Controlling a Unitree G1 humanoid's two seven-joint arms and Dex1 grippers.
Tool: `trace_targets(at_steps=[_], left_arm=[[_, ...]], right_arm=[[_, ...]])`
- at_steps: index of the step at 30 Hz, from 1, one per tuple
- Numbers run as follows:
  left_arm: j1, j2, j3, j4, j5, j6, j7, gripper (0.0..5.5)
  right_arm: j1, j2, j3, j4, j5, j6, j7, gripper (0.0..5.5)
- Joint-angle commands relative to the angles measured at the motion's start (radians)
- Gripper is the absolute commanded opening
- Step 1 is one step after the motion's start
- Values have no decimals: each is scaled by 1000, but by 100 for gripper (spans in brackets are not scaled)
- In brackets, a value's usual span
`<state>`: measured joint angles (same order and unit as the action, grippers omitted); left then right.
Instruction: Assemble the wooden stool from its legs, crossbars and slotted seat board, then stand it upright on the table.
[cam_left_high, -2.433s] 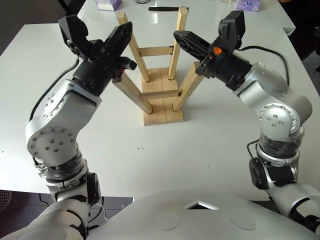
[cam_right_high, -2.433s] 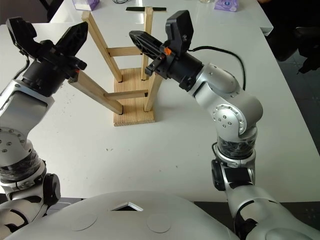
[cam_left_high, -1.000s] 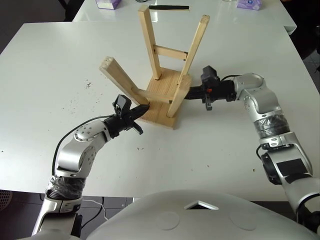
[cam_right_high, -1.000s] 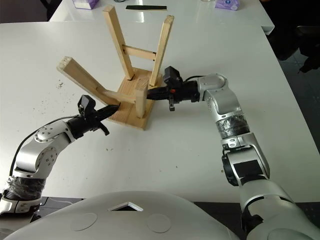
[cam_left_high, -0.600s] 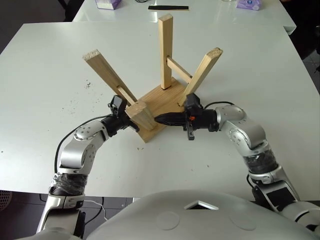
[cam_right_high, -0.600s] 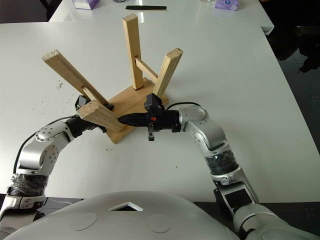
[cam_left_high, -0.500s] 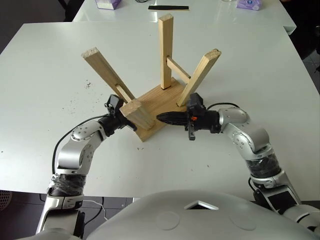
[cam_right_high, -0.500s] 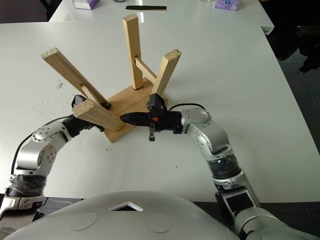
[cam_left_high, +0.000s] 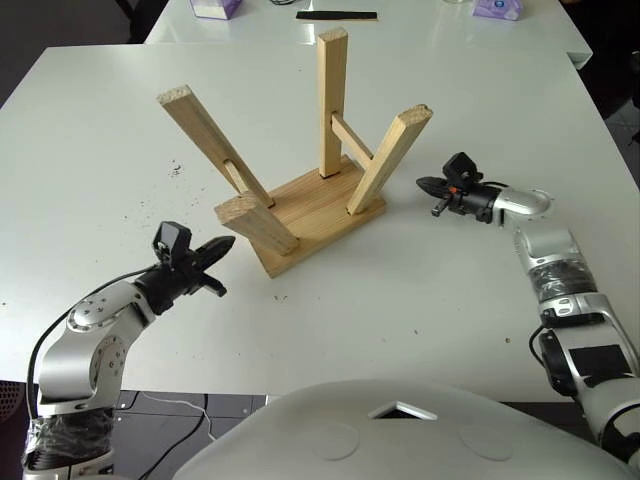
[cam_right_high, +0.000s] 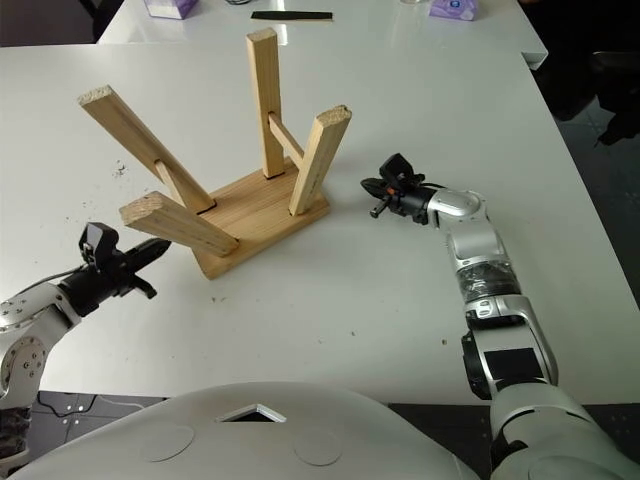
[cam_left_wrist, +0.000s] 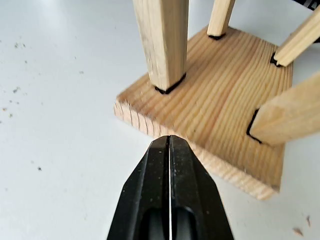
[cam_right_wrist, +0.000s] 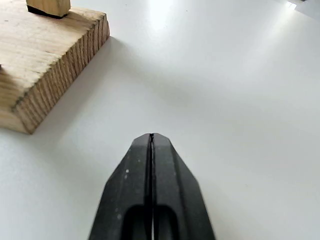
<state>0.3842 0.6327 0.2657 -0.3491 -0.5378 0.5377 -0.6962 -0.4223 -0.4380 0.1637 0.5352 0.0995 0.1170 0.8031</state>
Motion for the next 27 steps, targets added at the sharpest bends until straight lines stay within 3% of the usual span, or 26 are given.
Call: trace_targets(at_steps=[1,12,22,27], left_arm=[[53,48,20,-40,-3,18,-48,1],[18,29,-194,-86,53,39,-69,1],[-26,51,-150,-6,73,15,-85,1],[-15,30,-187,-28,73,20,-87,1]], right_arm=[[-7,23,27,42,-31,-32,21,0],[7,52,54,-2,-31,-21,91,0],[-47,50,54,66,-70,-61,85,0],[-94,62,51,131,-82,-92,89,0]])
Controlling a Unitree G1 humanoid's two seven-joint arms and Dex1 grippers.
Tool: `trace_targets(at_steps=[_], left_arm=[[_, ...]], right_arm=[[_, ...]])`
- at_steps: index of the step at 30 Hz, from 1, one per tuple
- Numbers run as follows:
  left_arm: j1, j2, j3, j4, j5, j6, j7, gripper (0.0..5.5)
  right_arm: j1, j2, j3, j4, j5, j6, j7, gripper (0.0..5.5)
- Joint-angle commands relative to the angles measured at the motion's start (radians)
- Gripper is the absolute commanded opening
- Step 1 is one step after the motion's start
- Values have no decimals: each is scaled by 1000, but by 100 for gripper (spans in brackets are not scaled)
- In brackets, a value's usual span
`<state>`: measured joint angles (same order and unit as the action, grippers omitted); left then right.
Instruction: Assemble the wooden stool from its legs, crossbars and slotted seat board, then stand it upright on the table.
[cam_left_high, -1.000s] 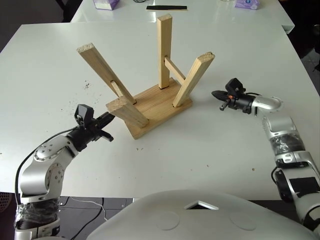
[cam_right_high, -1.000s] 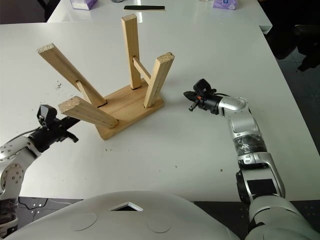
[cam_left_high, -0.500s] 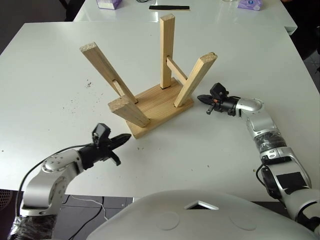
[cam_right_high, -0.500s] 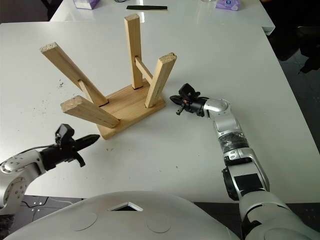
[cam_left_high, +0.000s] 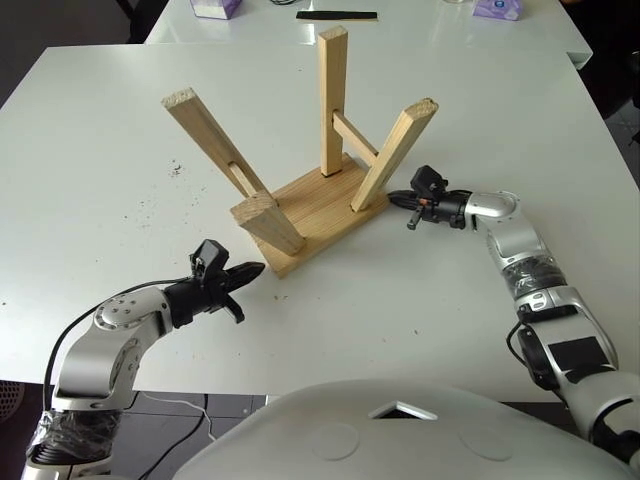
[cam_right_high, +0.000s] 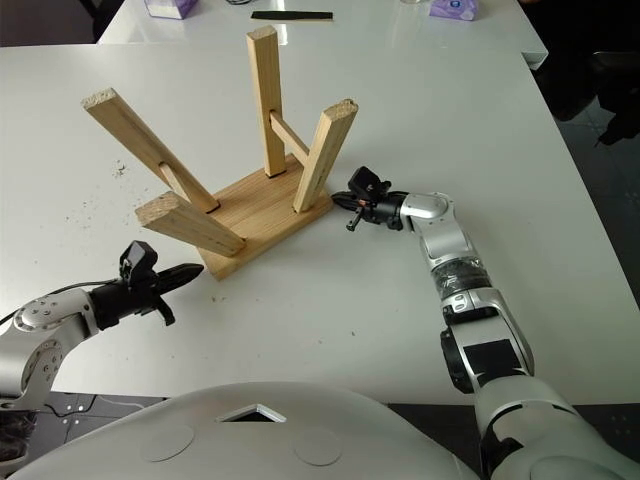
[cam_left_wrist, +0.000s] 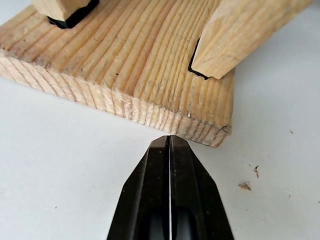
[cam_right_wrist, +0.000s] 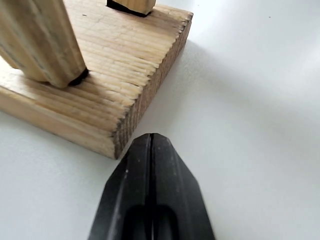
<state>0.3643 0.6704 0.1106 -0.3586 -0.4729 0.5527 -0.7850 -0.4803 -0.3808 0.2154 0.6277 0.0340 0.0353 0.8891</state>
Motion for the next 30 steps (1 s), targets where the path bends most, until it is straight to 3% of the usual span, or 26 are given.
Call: trace_targets(at_steps=[1,11,19,24,30], left_arm=[[7,-14,-42,-21,11,4,5,1],[-52,-60,-106,52,45,-20,30,1],[-83,-96,-142,51,66,-48,45,1],[-83,-122,-157,13,67,-46,63,1],[-27,-117,-149,-53,46,-39,57,1]], right_arm=[[-41,10,5,48,-22,-19,5,0],[-10,45,31,8,5,-13,93,0],[208,-89,43,-377,92,122,217,0],[375,-184,10,-614,125,207,193,0],[518,-213,-47,-831,163,311,112,0]])
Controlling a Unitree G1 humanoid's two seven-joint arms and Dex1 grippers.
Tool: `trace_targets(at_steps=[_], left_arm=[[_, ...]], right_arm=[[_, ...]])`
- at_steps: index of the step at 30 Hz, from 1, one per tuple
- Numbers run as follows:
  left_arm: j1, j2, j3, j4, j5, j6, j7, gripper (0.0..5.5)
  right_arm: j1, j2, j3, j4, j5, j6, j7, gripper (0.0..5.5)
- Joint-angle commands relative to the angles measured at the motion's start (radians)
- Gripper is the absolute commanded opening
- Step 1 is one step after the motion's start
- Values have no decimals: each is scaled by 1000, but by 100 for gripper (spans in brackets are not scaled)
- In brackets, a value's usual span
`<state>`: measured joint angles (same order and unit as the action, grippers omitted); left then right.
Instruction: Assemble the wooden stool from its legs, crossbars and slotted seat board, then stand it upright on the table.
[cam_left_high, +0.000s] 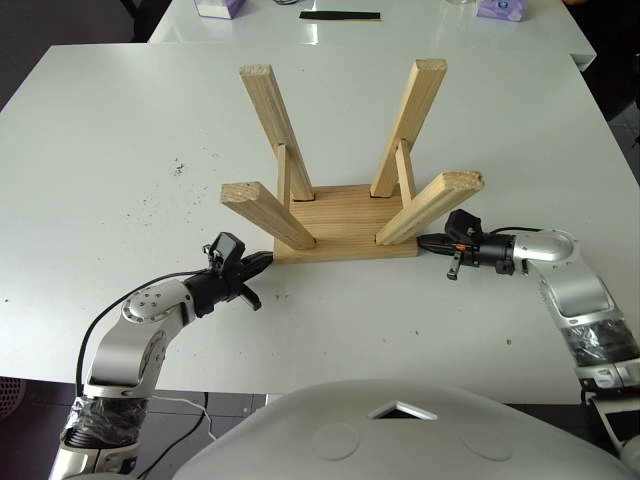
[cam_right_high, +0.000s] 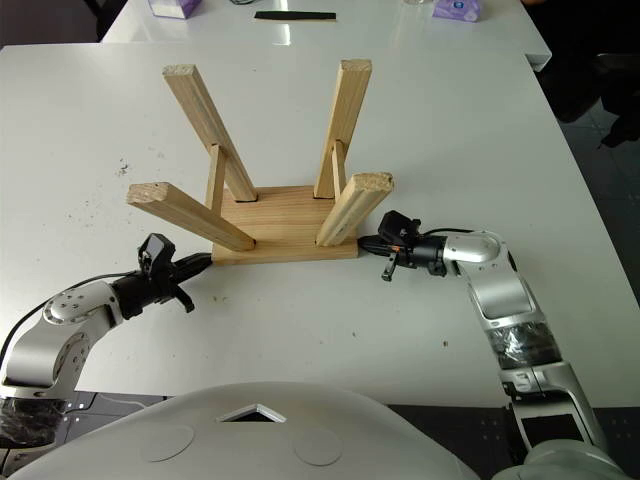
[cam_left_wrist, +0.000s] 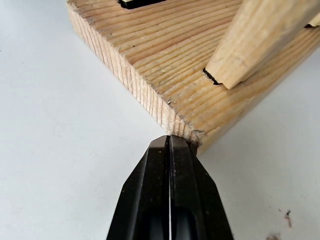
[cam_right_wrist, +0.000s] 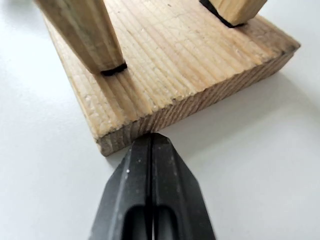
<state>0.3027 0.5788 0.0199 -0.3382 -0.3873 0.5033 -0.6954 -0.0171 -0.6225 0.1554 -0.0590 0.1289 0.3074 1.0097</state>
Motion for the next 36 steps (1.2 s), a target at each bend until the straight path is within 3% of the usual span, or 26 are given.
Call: trace_targets(at_steps=[1,7,17,27,36], left_arm=[[54,-22,-53,-95,-48,14,-35,1],[177,-17,-33,-199,-68,25,-32,1],[209,-19,-39,-232,-84,5,-54,1],[286,54,163,-537,-461,126,-67,1],[256,148,286,-595,-609,169,-55,1]], right_arm=[[75,22,7,-176,75,51,-14,0],[196,-6,-7,-302,83,94,-48,0],[283,-42,-12,-382,112,97,-59,0],[386,-194,-221,-633,330,159,48,0],[365,-248,-361,-738,517,230,67,0]])
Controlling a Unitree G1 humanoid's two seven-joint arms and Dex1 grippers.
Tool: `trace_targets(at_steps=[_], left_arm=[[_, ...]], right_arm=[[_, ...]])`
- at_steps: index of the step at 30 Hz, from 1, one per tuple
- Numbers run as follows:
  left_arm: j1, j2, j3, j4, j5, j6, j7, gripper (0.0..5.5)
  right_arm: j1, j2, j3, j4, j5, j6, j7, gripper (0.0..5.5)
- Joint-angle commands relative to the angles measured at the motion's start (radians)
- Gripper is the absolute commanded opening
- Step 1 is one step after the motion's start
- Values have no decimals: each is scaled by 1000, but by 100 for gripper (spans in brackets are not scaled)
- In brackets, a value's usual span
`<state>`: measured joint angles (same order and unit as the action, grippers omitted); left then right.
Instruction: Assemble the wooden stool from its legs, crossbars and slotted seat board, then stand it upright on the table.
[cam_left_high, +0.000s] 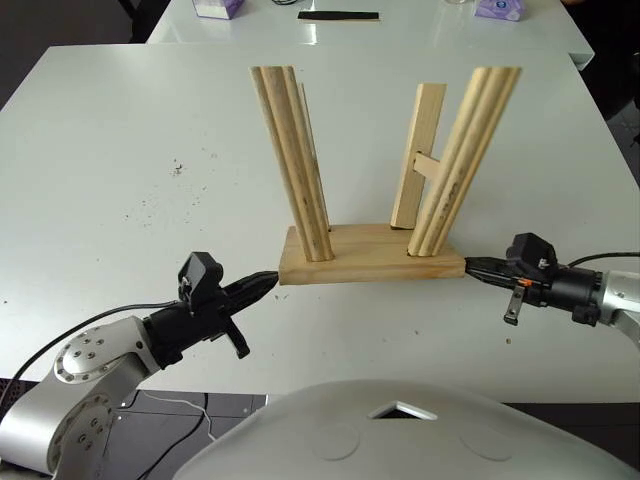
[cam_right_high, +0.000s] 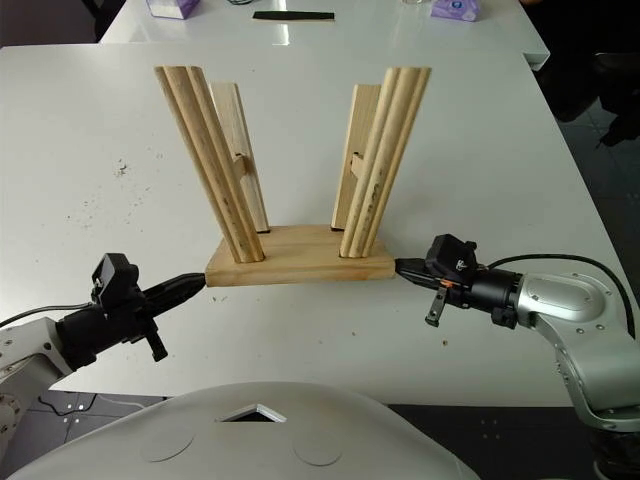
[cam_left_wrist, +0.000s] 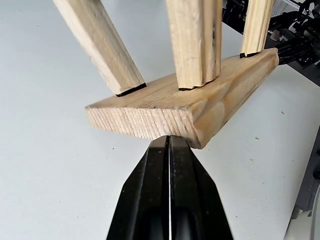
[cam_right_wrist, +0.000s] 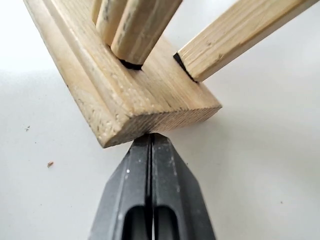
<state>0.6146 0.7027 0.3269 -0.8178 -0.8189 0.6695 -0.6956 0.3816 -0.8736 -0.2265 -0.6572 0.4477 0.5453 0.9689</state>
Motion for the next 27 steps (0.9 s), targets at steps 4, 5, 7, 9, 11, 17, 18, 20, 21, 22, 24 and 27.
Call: trace_targets(at_steps=[4,5,7,9,11,17,18,20,21,22,24,27], left_arm=[[-88,43,-3,-101,-194,16,-36,1],[-95,45,-2,-101,-202,18,-29,1],[-107,46,5,-101,-218,21,-10,1],[-120,41,3,-104,-232,23,9,1],[-126,36,-33,-82,-179,19,7,1],[-134,45,-40,-1,-68,-22,-19,1],[-141,61,-25,31,-51,-37,-43,1],[-149,95,-7,101,2,-70,-89,1],[-144,116,-7,131,40,-93,-122,1],[-136,134,-10,158,78,-120,-153,16],[-128,173,-23,247,189,-200,-207,43],[-165,203,-122,415,372,-353,-270,98]], right_arm=[[-79,-12,-2,-132,245,20,102,0],[-88,-14,-6,-134,256,29,98,0],[-119,-15,-20,-134,292,51,84,0],[-162,-8,-31,-123,334,79,64,0],[-174,-1,-22,-112,330,89,62,0],[-120,-10,17,-10,174,19,97,0],[-114,-17,20,28,142,-7,108,0],[-112,-39,37,108,70,-71,130,0],[-119,-50,50,165,28,-114,141,0],[-129,-58,61,218,-6,-154,151,0],[-168,-57,82,329,-41,-218,177,0],[-240,-25,148,424,-95,-314,206,20]])
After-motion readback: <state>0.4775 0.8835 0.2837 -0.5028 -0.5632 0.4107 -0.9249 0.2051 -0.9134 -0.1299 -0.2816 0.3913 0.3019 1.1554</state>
